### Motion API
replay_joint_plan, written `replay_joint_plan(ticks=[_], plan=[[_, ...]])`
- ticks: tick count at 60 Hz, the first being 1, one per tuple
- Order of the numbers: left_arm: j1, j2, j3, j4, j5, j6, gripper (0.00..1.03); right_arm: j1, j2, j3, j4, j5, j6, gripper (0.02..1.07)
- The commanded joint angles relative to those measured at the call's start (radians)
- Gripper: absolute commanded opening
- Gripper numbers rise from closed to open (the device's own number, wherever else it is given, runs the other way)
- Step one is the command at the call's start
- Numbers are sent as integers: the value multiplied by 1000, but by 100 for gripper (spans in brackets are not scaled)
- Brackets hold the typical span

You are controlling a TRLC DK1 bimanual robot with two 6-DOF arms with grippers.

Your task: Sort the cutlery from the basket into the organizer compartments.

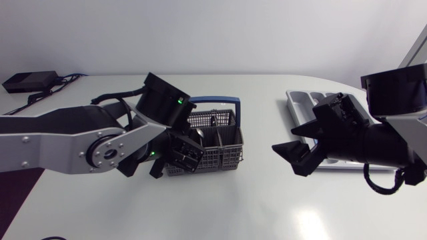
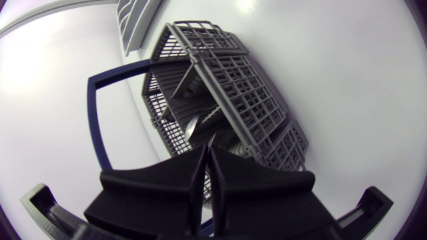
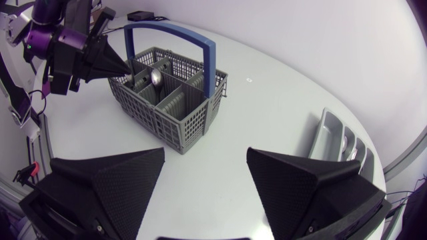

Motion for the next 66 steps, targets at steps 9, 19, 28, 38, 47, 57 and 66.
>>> replay_joint_plan(ticks=[9, 19, 28, 38, 47, 57, 66], plan=[[-6, -107, 16, 17, -10, 22, 4, 17, -22, -27, -15, -11, -21, 91], [3, -151, 39, 16, -24, 25, 4, 28, -25, -23, -14, -13, -24, 91], [5, -225, 69, 2, -32, -1, 4, 40, -40, -22, -14, -19, -33, 91], [0, -257, 192, -159, -27, -168, 4, 76, -74, -25, -12, -19, -41, 91], [17, -262, 273, -239, 28, -358, 3, 89, -94, -20, -11, -19, -52, 91], [43, -196, 329, -330, 126, -607, 3, 102, -123, -27, -3, -19, -63, 91], [34, -105, 379, -389, 229, -806, 3, 106, -129, -36, 19, -16, -67, 90]])
